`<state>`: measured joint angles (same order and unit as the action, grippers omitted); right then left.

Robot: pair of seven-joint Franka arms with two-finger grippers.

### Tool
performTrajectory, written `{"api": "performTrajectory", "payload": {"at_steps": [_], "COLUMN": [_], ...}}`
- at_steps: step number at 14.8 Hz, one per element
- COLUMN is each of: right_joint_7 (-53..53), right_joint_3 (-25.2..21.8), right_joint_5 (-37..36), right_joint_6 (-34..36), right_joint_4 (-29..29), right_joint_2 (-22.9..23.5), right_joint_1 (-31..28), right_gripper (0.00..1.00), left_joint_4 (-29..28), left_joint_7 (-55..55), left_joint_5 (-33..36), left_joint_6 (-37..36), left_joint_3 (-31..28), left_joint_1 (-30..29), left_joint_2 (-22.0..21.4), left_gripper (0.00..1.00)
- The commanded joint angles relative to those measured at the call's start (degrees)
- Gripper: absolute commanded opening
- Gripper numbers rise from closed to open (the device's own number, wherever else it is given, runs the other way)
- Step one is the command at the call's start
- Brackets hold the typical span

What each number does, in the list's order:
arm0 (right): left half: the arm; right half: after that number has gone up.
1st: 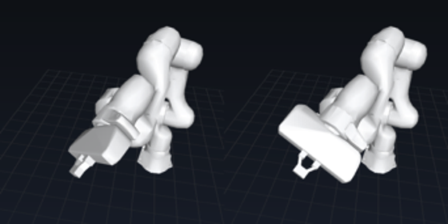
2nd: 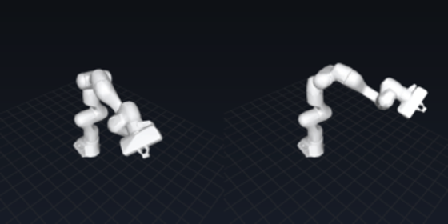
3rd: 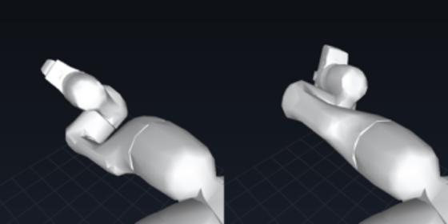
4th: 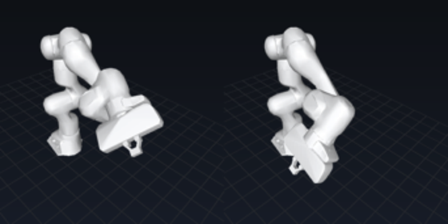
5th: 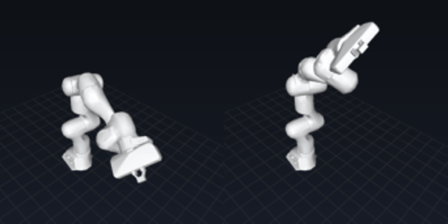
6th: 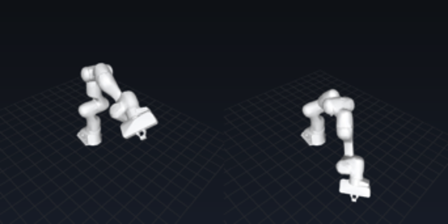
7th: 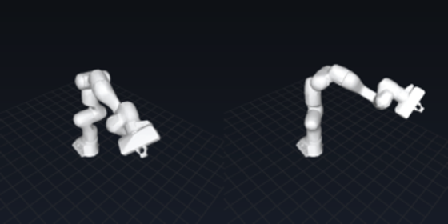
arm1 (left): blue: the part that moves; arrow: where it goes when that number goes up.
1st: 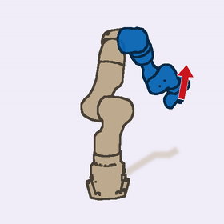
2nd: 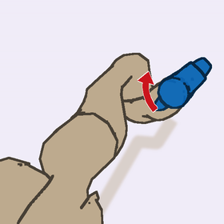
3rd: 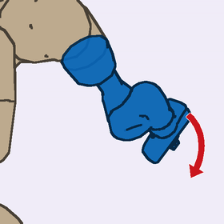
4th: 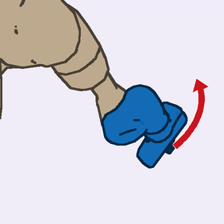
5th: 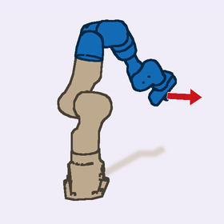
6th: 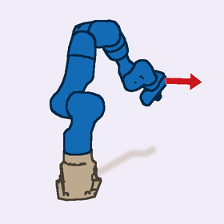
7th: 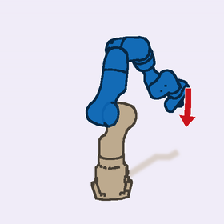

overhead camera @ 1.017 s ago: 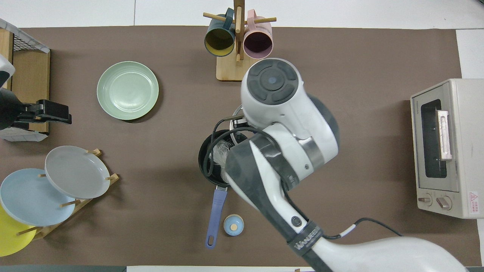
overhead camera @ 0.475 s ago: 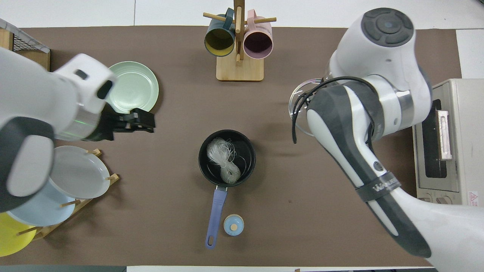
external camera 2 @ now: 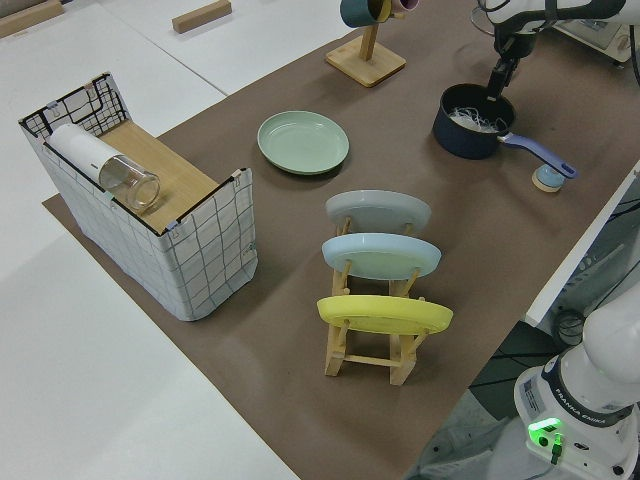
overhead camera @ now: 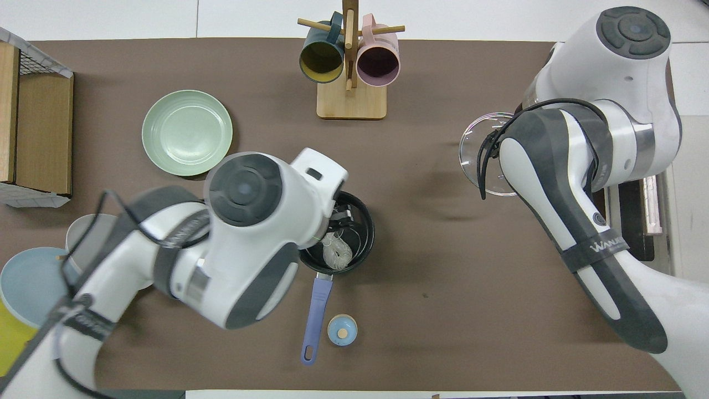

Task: Transfer vermicelli from pot to plate
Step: 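Grasp the vermicelli with the left gripper while the right gripper holds the lid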

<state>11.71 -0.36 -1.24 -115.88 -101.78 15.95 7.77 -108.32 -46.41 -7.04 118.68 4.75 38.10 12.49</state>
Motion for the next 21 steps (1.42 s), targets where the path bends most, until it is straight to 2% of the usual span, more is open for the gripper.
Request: {"api": "performTrajectory", "payload": {"at_steps": [1,6,10,13,14,15,16,18,21], "right_joint_7": [2.1,1.1,1.1,0.7,0.6,0.2,0.2,0.2,0.1], "right_joint_3": [0.8,0.8,0.9,0.9,0.9,0.9,0.9,1.0,1.0], "right_joint_5": [-0.1,0.5,0.6,0.6,0.6,0.6,0.6,0.6,0.6], "right_joint_6": [-6.2,-14.4,-15.1,-15.2,-15.2,-14.9,-14.4,-12.3,-1.6], "right_joint_4": [-9.8,-17.9,-18.5,-18.8,-18.8,-18.6,-17.9,-15.7,-7.4], "right_joint_2": [-5.1,-7.2,-6.2,-6.3,-6.3,-6.3,-6.2,-6.2,-6.3], "right_joint_1": [-2.1,-1.6,-1.4,-1.4,-1.4,-1.4,-1.4,-1.3,-1.4], "right_gripper": [0.56,0.56,0.59,0.75,0.9,1.0,1.0,1.0,1.0], "left_joint_4": [-0.7,-0.7,-2.1,-4.3,-4.4,-4.4,-4.4,-3.9,-2.8], "left_joint_7": [-0.8,-1.0,-0.9,-0.6,-0.6,-0.6,-0.6,0.1,1.1], "left_joint_5": [1.8,5.3,5.6,6.5,6.6,6.6,6.6,6.7,6.6], "left_joint_6": [1.6,4.2,7.7,10.8,10.9,10.9,10.8,10.7,9.7], "left_joint_3": [-1.1,-1.1,-1.1,-1.1,-1.1,-1.2,-1.2,-1.2,-1.5], "left_joint_1": [0.8,0.7,0.7,0.5,0.5,0.5,0.3,0.0,-0.2], "left_joint_2": [0.4,3.6,4.6,4.6,4.6,4.7,4.6,4.7,3.9], "left_gripper": [1.0,1.0,1.0,1.0,1.0,1.0,0.85,0.0,0.0]}}
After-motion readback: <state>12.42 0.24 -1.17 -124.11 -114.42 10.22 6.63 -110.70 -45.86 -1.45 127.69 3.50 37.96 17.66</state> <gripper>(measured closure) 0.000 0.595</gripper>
